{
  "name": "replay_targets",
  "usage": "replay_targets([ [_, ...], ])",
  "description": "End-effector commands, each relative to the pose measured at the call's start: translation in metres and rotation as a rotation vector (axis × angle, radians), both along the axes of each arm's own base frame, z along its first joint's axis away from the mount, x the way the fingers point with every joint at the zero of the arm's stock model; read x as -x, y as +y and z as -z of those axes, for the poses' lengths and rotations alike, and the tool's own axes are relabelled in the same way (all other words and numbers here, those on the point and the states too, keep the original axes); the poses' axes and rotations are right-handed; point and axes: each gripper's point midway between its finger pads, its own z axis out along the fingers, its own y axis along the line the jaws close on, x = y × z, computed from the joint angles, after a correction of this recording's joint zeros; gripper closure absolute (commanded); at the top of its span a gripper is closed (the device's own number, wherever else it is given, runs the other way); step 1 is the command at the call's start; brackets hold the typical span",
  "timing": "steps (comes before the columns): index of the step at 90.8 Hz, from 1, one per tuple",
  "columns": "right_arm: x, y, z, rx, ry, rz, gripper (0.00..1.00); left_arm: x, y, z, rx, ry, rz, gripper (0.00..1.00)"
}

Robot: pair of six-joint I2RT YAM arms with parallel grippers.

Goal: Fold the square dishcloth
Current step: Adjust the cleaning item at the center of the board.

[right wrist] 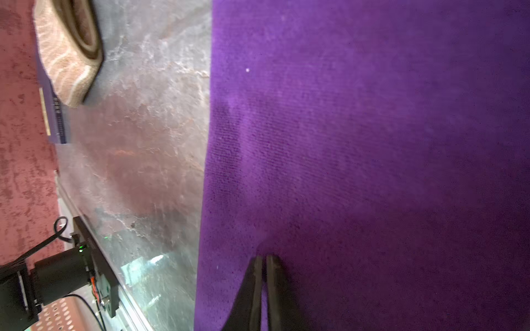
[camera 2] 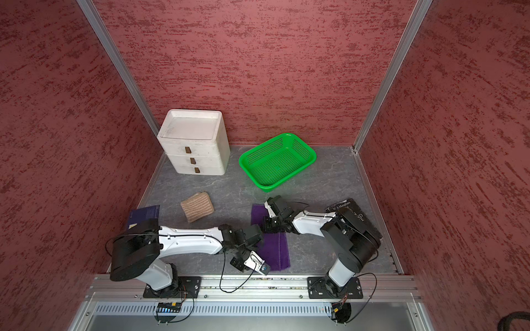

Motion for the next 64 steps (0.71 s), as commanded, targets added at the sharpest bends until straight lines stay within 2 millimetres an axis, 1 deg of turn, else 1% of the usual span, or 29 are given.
replay_targets([
  [1, 0.0, -0.002, 0.014, 0.022, 0.02, -0.013, 0.92, 0.002, 0.018, -0.025, 0.009, 0.074, -0.037, 0.82],
  [12, 0.005, -0.006, 0.02, 0.06, 0.023, -0.018, 0.92, 0.004, 0.036, -0.052, 0.032, 0.117, -0.074, 0.83],
  [16, 0.009, -0.006, 0.02, 0.074, 0.031, -0.04, 0.92, 0.007, 0.042, -0.06, 0.045, 0.132, -0.08, 0.83],
  [20, 0.014, -0.002, 0.016, 0.061, 0.039, -0.066, 0.9, 0.01, 0.048, -0.067, 0.054, 0.152, -0.088, 0.84],
  [28, 0.019, 0.007, -0.007, -0.012, 0.012, -0.101, 0.87, 0.013, 0.053, -0.074, 0.062, 0.175, -0.107, 0.84],
  [32, 0.02, 0.01, -0.023, -0.059, -0.014, -0.102, 0.85, 0.013, 0.055, -0.074, 0.059, 0.179, -0.114, 0.84],
  [35, 0.02, 0.014, -0.04, -0.109, -0.045, -0.105, 0.84, 0.013, 0.056, -0.073, 0.053, 0.182, -0.123, 0.84],
  [38, 0.021, 0.016, -0.051, -0.144, -0.062, -0.105, 0.84, 0.012, 0.056, -0.072, 0.049, 0.183, -0.131, 0.84],
  [41, 0.025, 0.017, -0.056, -0.163, -0.063, -0.103, 0.84, 0.011, 0.056, -0.071, 0.046, 0.184, -0.138, 0.84],
  [45, 0.032, 0.018, -0.054, -0.164, -0.057, -0.112, 0.84, 0.01, 0.054, -0.072, 0.048, 0.183, -0.146, 0.84],
  [50, 0.041, 0.015, -0.043, -0.138, -0.039, -0.116, 0.85, 0.008, 0.052, -0.07, 0.051, 0.18, -0.152, 0.82],
  [52, 0.044, 0.013, -0.038, -0.128, -0.033, -0.114, 0.85, 0.007, 0.051, -0.07, 0.054, 0.177, -0.151, 0.78],
  [57, 0.049, 0.005, -0.021, -0.092, -0.008, -0.1, 0.85, 0.008, 0.05, -0.065, 0.048, 0.17, -0.146, 0.64],
  [61, 0.054, 0.0, -0.009, -0.068, 0.012, -0.095, 0.85, 0.012, 0.05, -0.059, 0.027, 0.156, -0.134, 0.57],
  [64, 0.055, -0.002, -0.004, -0.061, 0.019, -0.09, 0.85, 0.017, 0.049, -0.052, 0.004, 0.146, -0.121, 0.53],
])
